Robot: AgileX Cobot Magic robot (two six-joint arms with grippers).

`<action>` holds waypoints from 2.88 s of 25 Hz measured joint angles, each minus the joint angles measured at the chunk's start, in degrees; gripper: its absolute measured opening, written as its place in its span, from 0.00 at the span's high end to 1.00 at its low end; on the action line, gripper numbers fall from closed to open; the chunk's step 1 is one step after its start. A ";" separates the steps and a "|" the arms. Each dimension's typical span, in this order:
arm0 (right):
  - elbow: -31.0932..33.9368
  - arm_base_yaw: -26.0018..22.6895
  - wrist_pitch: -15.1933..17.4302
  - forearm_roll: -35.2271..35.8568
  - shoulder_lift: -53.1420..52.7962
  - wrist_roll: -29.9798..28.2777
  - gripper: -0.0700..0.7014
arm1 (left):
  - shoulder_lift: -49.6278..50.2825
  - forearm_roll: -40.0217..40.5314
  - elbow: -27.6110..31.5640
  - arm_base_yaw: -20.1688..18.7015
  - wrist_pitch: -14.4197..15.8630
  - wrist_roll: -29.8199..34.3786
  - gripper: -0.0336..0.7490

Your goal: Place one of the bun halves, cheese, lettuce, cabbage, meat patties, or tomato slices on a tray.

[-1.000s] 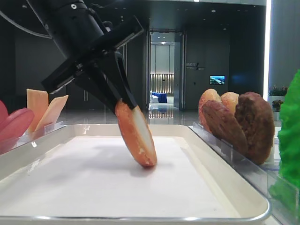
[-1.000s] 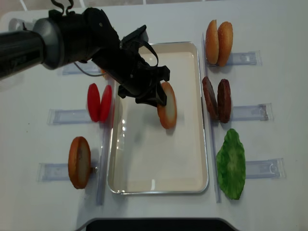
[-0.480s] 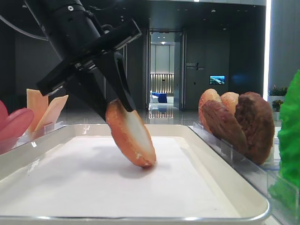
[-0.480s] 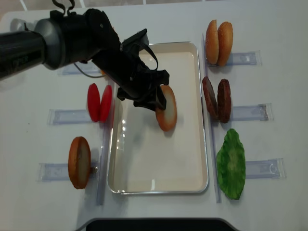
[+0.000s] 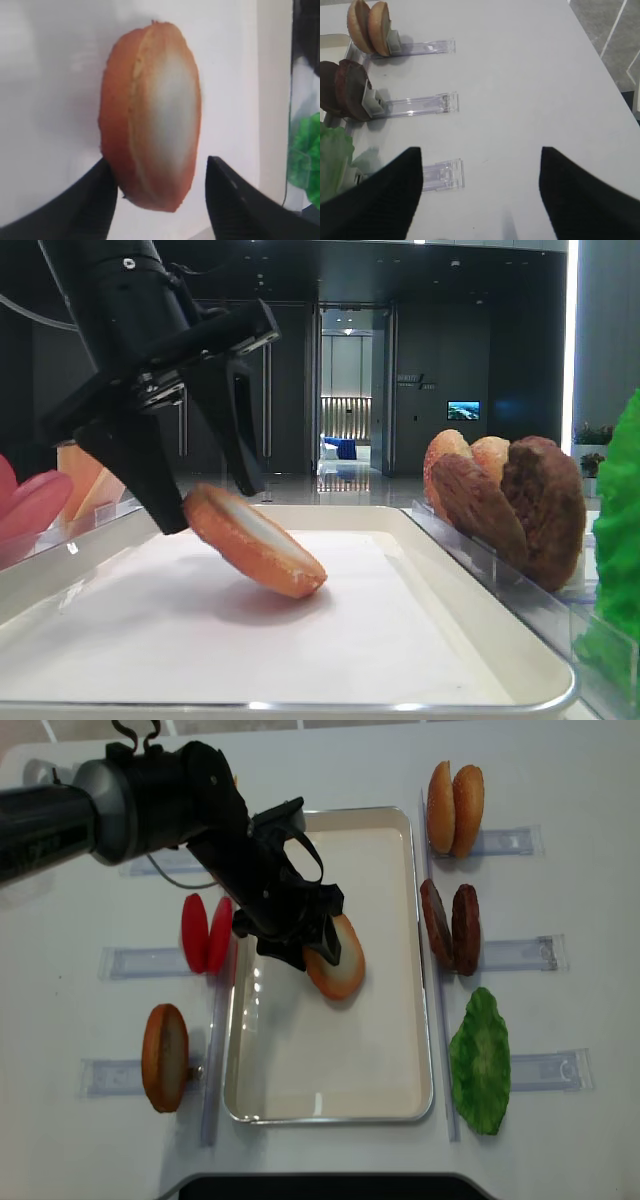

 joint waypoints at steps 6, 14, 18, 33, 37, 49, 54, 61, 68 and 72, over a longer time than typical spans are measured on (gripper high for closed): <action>0.00 0.00 0.00 0.00 0.00 0.00 0.30 | -1.97 6.84 0.00 0.00 2.97 -5.35 0.40; 0.00 0.00 0.00 0.00 0.00 0.00 0.30 | -11.33 15.01 -0.14 0.00 6.44 -12.15 0.28; 0.00 0.00 0.00 0.00 0.00 0.00 0.30 | -14.66 20.89 -3.80 0.00 11.61 -17.30 0.26; 0.00 0.00 0.00 0.00 0.00 0.00 0.30 | -15.57 34.77 -17.12 0.60 22.53 -23.22 0.26; 0.00 0.00 0.00 0.00 0.00 0.00 0.30 | -15.57 36.90 -17.16 6.06 22.57 -22.24 0.26; 0.00 0.00 0.00 0.00 0.00 0.00 0.30 | -15.95 46.32 -17.11 25.35 22.57 -10.82 0.26; 0.00 0.00 0.00 0.00 0.00 0.00 0.30 | -24.19 45.67 -10.90 25.35 22.57 -10.30 0.26; 0.00 0.00 0.00 0.00 0.00 0.00 0.30 | -47.98 42.20 13.88 25.35 20.81 -10.50 0.26; 0.00 0.00 0.00 0.00 0.00 0.00 0.30 | -68.56 35.81 35.69 25.35 14.53 -7.20 0.26; 0.00 0.00 0.00 0.00 0.00 0.00 0.30 | -76.01 35.78 39.95 25.35 14.01 -6.03 0.26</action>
